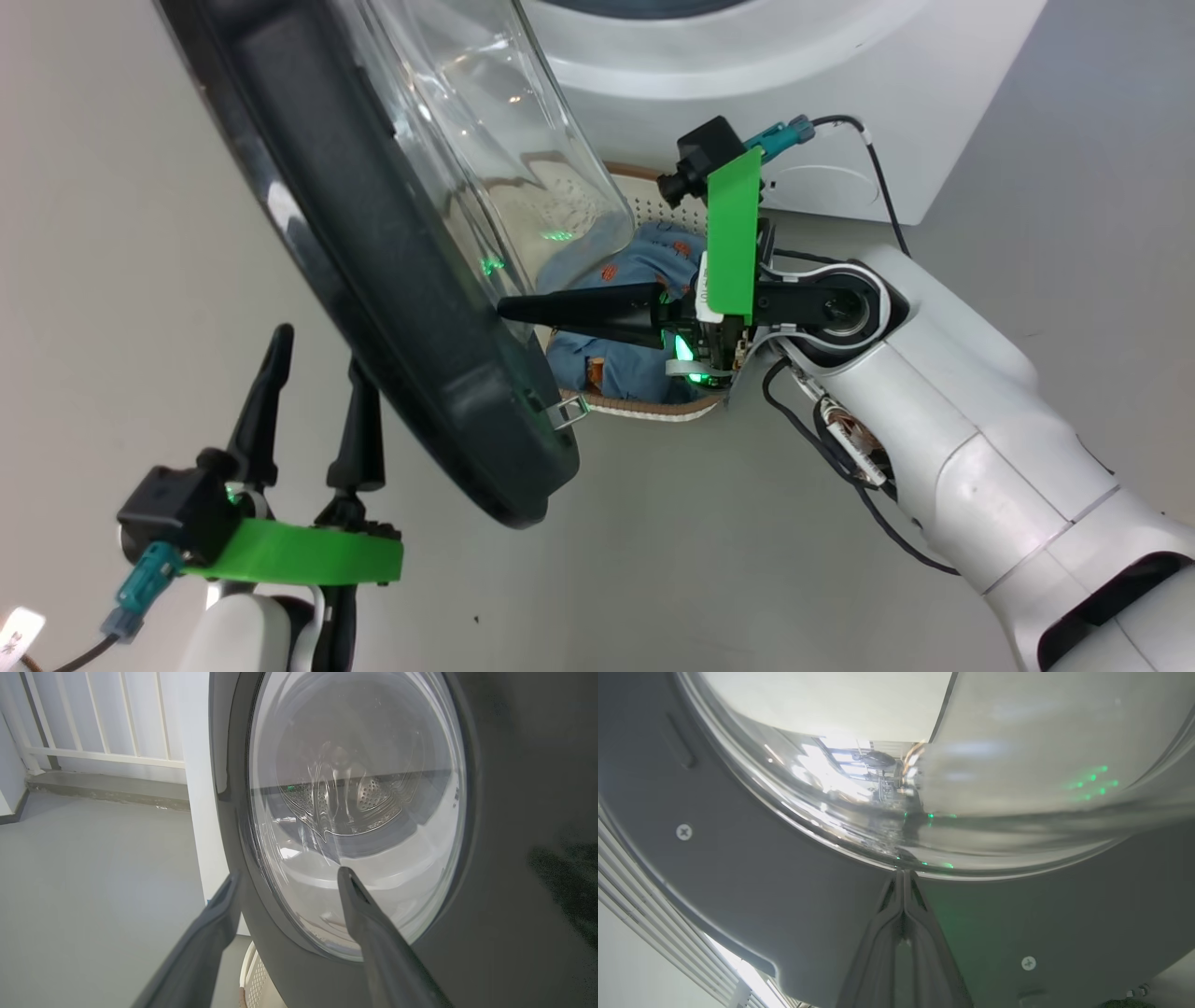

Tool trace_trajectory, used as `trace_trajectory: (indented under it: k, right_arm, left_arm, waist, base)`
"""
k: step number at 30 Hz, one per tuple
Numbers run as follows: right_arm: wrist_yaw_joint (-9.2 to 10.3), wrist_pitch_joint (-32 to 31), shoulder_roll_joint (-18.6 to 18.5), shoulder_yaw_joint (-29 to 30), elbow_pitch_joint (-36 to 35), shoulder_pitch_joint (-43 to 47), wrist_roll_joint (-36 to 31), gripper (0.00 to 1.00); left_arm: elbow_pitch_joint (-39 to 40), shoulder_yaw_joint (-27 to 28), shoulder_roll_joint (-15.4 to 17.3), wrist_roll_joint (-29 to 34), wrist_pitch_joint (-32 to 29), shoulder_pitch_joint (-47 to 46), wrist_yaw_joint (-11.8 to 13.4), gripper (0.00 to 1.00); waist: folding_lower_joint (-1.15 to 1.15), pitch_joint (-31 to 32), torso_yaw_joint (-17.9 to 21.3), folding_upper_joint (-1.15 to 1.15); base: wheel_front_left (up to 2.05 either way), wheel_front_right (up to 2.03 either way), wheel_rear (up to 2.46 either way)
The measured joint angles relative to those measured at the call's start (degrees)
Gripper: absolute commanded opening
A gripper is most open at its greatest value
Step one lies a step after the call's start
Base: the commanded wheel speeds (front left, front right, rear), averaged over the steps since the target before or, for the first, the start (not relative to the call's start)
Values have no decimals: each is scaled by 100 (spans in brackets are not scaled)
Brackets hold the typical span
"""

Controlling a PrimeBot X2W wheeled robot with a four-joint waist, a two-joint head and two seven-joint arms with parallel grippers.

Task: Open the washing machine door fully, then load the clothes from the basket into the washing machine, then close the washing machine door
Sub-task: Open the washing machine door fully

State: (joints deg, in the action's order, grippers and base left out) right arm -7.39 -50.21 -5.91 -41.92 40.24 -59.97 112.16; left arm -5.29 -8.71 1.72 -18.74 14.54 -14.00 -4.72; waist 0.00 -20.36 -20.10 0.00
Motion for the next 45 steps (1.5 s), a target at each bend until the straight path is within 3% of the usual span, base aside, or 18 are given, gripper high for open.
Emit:
trace_trajectory:
  k: [28,45]
  right_arm:
    - [0,1541,-1288,-927,-1965,1222,1613,0]
    - [0,2674,-1757,-869,-2985,2315,1954,0]
  left_arm:
    - [-269,700,3,394,0,706,-15,100]
    - [-339,901,10,609,0,1154,-108,100]
  waist:
    - [0,938,594,0]
    - [0,1464,1042,0]
  base:
    - [0,0,0]
    - [0,0,0]
